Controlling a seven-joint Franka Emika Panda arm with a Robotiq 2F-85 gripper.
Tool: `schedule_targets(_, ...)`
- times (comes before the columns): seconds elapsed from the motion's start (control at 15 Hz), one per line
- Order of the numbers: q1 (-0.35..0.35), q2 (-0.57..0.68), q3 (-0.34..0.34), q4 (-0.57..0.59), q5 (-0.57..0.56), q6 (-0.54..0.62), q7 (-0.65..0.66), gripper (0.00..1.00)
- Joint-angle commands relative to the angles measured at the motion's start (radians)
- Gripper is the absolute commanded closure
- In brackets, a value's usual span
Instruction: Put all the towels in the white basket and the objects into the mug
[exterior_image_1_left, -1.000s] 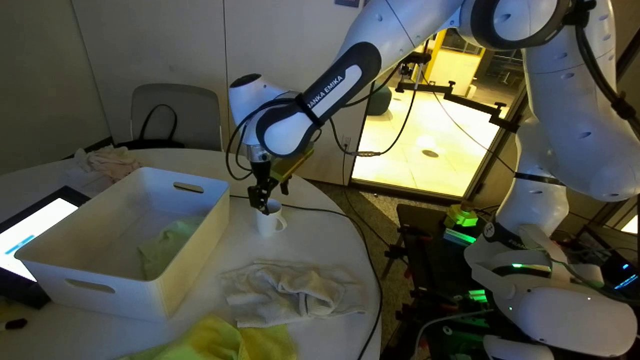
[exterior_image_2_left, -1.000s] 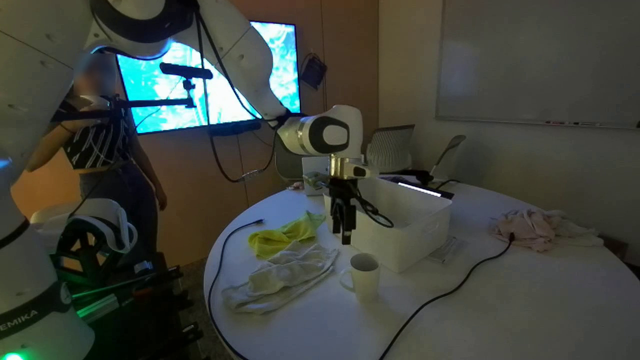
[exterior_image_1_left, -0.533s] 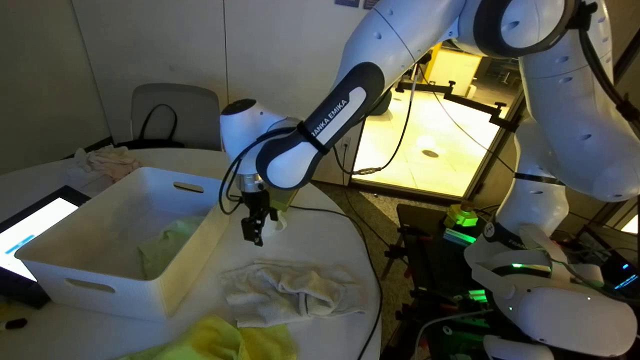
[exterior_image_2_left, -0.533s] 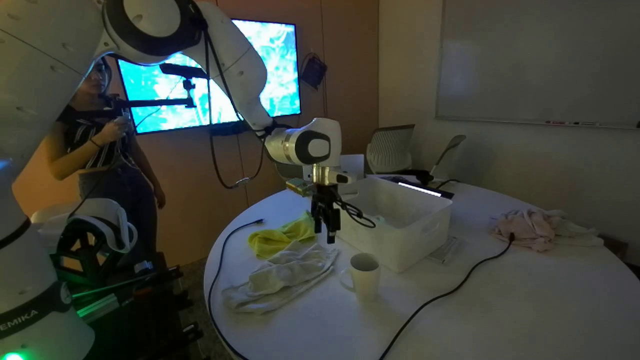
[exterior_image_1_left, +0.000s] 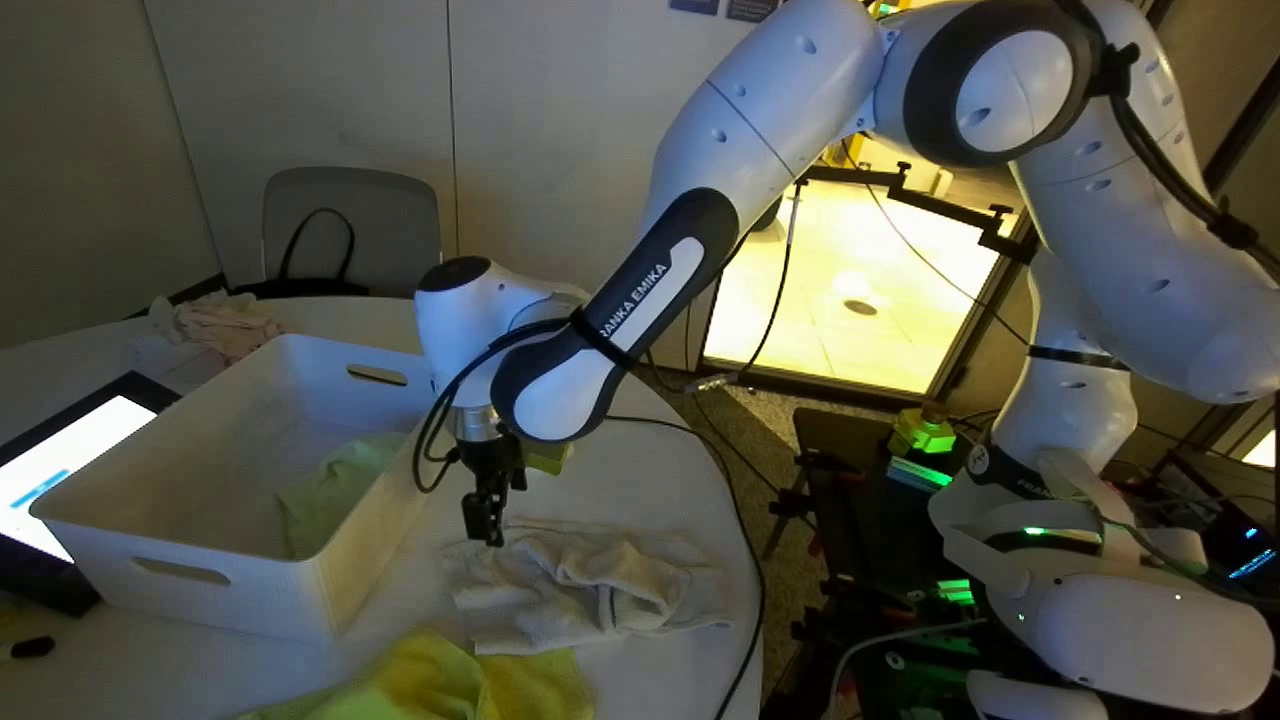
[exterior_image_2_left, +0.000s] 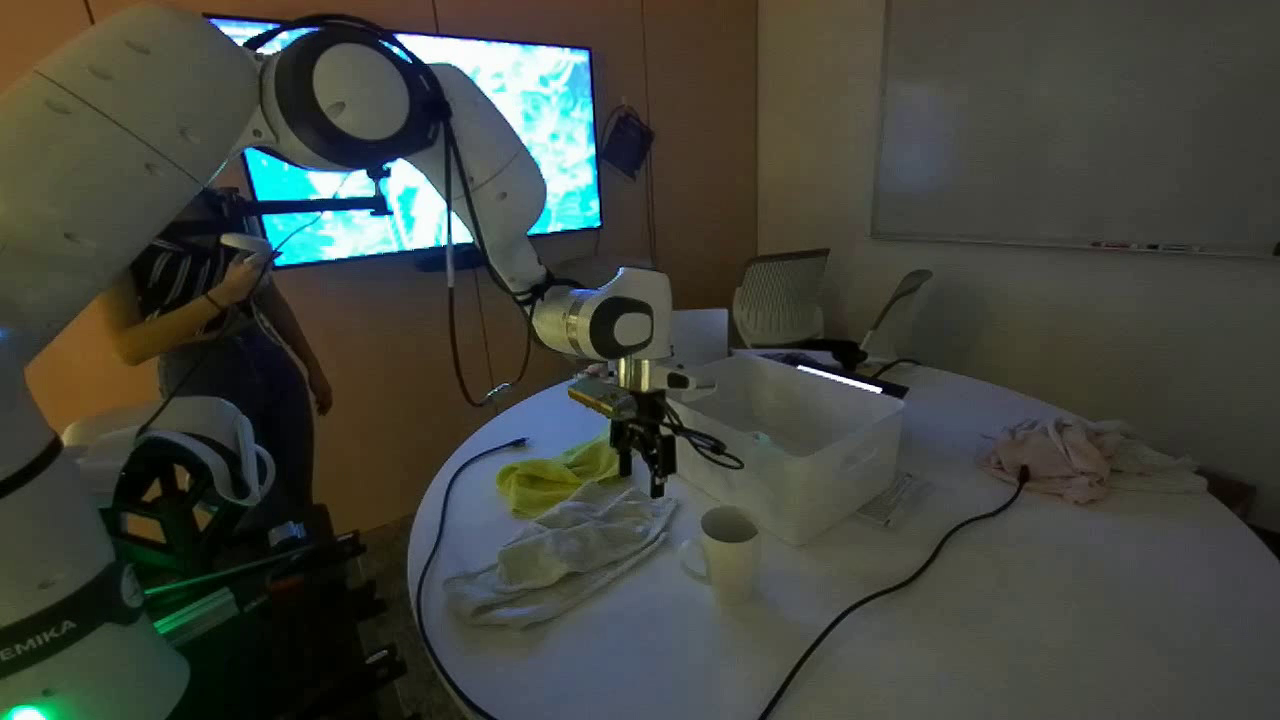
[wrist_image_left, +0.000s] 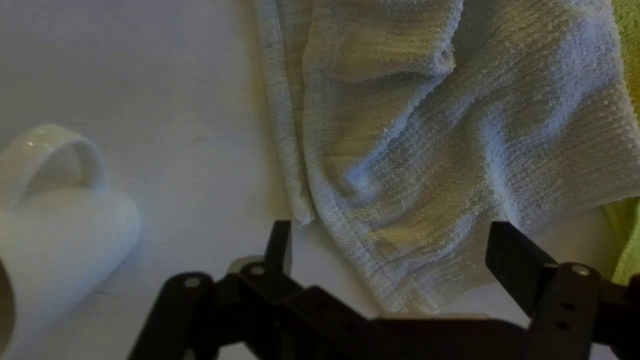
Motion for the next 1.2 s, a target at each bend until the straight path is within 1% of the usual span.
schedule_targets(0.0, -0.023, 0.065, 0.041, 0.081, 0.020, 0.002, -0.139, 0.00)
schedule_targets(0.27, -0.037, 0.116, 0.071, 0.136, 0.027, -0.024, -0.253, 0.00)
schedule_targets(0.53, -0.058, 0.157, 0.092, 0.179, 0.045, -0.042, -0.319, 0.00)
schedule_targets(1.13, -0.069, 0.255, 0.081, 0.272, 0.086, -0.030, -0.288, 0.00)
